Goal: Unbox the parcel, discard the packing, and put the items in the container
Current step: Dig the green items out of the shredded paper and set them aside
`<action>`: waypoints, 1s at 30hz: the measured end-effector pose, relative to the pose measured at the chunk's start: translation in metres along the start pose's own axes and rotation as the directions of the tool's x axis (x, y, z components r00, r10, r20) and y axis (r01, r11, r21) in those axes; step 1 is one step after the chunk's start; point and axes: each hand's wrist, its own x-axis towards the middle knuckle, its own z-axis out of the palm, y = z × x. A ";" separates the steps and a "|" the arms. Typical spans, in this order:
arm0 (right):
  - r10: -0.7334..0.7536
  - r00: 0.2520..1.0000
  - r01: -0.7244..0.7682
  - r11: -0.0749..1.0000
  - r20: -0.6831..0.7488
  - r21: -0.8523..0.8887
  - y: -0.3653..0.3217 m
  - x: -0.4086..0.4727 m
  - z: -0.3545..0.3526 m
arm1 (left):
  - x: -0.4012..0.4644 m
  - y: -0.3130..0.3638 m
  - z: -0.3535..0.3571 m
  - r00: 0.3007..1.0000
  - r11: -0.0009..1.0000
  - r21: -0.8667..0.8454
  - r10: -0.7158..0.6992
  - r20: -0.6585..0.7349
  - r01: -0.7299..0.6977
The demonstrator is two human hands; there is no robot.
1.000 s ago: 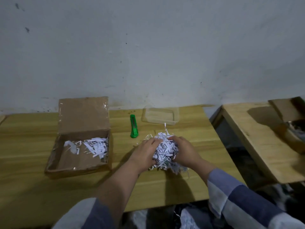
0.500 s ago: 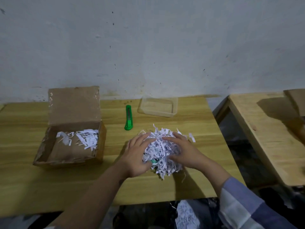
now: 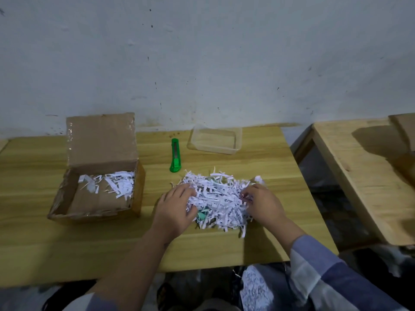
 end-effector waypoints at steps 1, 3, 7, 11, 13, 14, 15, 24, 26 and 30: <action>0.007 1.000 -0.008 0.999 0.007 0.035 0.000 0.000 -0.002 | 0.000 0.001 0.000 1.000 0.999 -0.039 -0.020 0.013 0.021; -0.013 0.999 0.011 0.999 0.035 0.040 -0.005 0.000 -0.007 | 0.000 0.004 -0.003 0.998 0.995 -0.091 -0.040 0.040 0.044; -0.104 0.980 0.138 0.969 0.170 -0.203 -0.027 0.006 -0.019 | 0.003 0.016 -0.012 0.999 0.996 -0.090 -0.025 0.048 0.030; -0.195 0.980 0.167 0.920 -0.043 -0.353 -0.050 0.015 -0.019 | 0.012 0.026 -0.014 0.994 0.998 -0.056 -0.010 0.108 0.016; -0.203 0.976 0.165 0.925 -0.080 -0.343 -0.055 0.019 -0.018 | 0.015 0.027 -0.012 0.986 0.999 -0.004 -0.037 0.161 0.038; -0.217 0.973 0.175 0.918 -0.082 -0.355 -0.057 0.019 -0.017 | 0.015 0.027 -0.012 0.982 0.999 0.022 -0.044 0.184 0.040; -0.228 0.970 0.184 0.914 -0.082 -0.362 -0.059 0.019 -0.016 | 0.016 0.027 -0.011 0.978 0.998 0.044 -0.044 0.202 0.036; -0.247 0.968 0.251 0.963 0.053 -0.098 -0.078 0.044 0.003 | 0.012 0.018 -0.012 0.964 0.997 0.072 -0.014 0.264 -0.006; -0.131 0.987 0.147 0.973 0.097 -0.176 -0.079 0.049 0.007 | 0.012 0.019 -0.012 0.963 0.997 0.083 -0.016 0.270 -0.007; 0.034 0.985 0.008 0.971 0.171 -0.240 -0.079 0.057 0.011 | 0.012 0.018 -0.013 0.960 0.995 0.102 -0.018 0.281 -0.011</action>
